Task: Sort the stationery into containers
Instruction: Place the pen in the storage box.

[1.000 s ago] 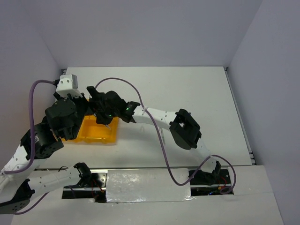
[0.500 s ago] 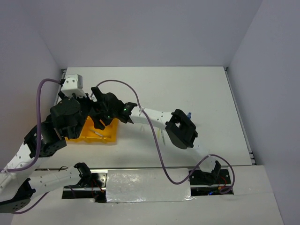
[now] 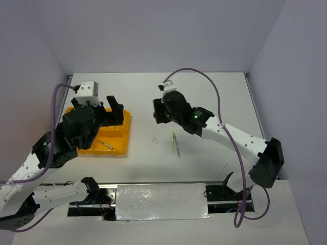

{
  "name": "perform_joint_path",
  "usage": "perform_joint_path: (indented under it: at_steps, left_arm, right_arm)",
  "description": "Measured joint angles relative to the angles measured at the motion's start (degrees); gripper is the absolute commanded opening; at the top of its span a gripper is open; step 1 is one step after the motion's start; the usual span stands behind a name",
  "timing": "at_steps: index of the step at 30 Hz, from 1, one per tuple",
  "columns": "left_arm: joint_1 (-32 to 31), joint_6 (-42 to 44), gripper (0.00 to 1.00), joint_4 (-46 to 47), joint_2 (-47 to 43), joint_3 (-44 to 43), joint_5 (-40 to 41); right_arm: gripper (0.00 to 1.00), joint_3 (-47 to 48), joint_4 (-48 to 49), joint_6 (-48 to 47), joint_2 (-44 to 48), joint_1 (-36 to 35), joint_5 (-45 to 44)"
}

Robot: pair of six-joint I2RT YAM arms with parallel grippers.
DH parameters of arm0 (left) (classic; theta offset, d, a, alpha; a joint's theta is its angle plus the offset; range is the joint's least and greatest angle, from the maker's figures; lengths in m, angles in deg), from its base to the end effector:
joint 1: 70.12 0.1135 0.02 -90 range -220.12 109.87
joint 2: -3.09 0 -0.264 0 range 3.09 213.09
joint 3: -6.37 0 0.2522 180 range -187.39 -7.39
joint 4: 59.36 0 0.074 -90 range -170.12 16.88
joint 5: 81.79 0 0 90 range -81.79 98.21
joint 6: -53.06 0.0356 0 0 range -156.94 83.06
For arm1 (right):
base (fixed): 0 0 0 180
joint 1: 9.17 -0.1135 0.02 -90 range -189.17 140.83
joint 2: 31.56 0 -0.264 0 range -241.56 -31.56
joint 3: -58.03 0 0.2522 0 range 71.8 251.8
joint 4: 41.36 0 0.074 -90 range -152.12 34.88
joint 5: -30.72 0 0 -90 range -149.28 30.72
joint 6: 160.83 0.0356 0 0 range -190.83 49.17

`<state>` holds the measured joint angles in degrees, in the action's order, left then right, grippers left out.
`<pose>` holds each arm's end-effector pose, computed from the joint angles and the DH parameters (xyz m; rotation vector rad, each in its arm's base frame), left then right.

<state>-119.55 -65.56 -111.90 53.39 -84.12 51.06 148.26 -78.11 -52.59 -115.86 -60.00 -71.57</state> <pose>0.1106 -0.0920 0.4580 -0.2157 1.7265 -0.3349 0.2194 0.2573 0.3465 -0.4728 2.0818 0.4970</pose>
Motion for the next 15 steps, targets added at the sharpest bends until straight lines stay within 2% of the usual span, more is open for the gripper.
perform_joint_path:
  at_steps: [3, 7, 15]
  left_arm:
    - [0.0, -0.13, 0.99, -0.52, 2.82, 0.17, -1.97]
    - [0.0, -0.72, 0.99, -1.03, 4.61, 5.2, -5.25]
    - [0.0, -3.19, 0.99, -4.68, 4.48, 14.38, -10.25]
  right_arm:
    - [0.46, -9.16, -3.02, 4.09, 3.23, 3.87, -4.0]
    - [0.45, -17.49, -7.93, 7.08, 1.01, 4.85, -5.07]
    - [0.4, -19.98, -7.45, 9.09, -2.21, 4.83, -3.43]
